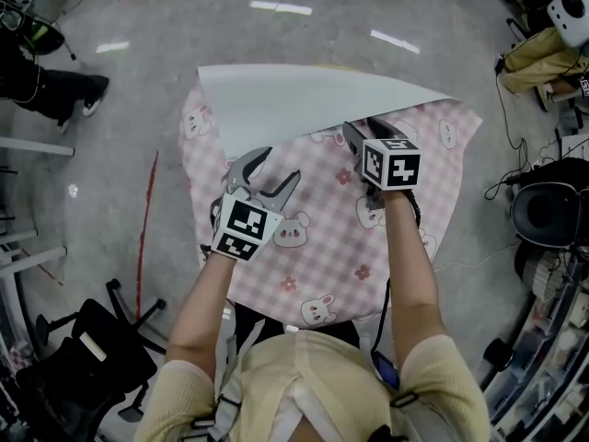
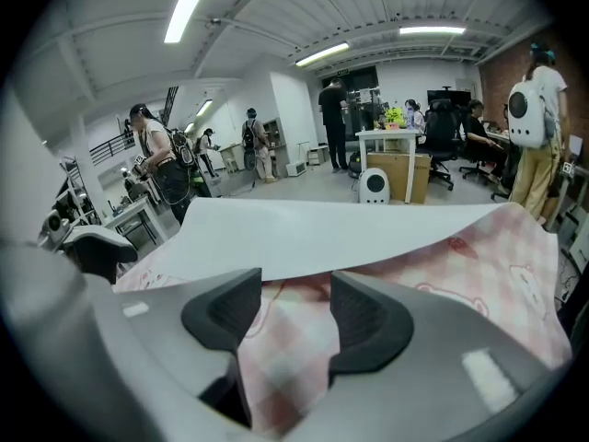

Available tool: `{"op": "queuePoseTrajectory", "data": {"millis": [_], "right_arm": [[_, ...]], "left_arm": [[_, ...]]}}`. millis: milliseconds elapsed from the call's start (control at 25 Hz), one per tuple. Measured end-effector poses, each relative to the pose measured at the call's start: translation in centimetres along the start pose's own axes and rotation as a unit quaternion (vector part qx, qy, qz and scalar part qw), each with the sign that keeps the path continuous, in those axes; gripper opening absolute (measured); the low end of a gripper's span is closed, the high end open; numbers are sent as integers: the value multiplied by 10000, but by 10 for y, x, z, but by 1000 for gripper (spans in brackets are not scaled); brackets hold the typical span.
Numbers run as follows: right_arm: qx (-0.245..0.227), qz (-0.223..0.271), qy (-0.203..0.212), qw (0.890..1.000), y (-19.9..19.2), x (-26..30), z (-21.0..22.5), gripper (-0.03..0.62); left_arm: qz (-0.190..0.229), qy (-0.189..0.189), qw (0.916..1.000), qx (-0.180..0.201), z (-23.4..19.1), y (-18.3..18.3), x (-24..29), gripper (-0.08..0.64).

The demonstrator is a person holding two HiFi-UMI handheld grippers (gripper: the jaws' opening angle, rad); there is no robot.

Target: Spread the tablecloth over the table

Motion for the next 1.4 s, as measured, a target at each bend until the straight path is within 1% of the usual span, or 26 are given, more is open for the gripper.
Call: {"op": "queuePoseTrajectory", "data": {"millis": [320,480,720,920,1080,1240,1400], "right_arm": [[85,585,-112,9982,23,-5,2,236],[67,813,-99,9966,37,-3,4,238],[-36,1122,-142,9936,60,1,11,242],[-7,1438,25,9896,81,9,23,242],[59,1630,132,9865,88,12,27,250],[203,1912,279,9809,97,10,36,259],[200,1915,344,9807,100,15,50,267]], "left_arm": [[124,-6,9999,55,3,9,-3,276],[279,-138,9993,212,15,20,-7,275],[346,-274,9982,397,29,24,-10,275],[343,-300,9977,495,36,25,-5,272],[279,-242,9982,466,34,21,-5,272],[212,-159,9986,451,33,20,-4,272],[160,-79,9990,416,34,20,2,272]]}}
Point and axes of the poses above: the fingertips, and each gripper's own axes: x forward along the fingers, z to its right, y out of its top, the point moved 5 cm from there along -x, backward along the fingers, and after that the axes turned 14 degrees about -x, right-handed, at the moved point
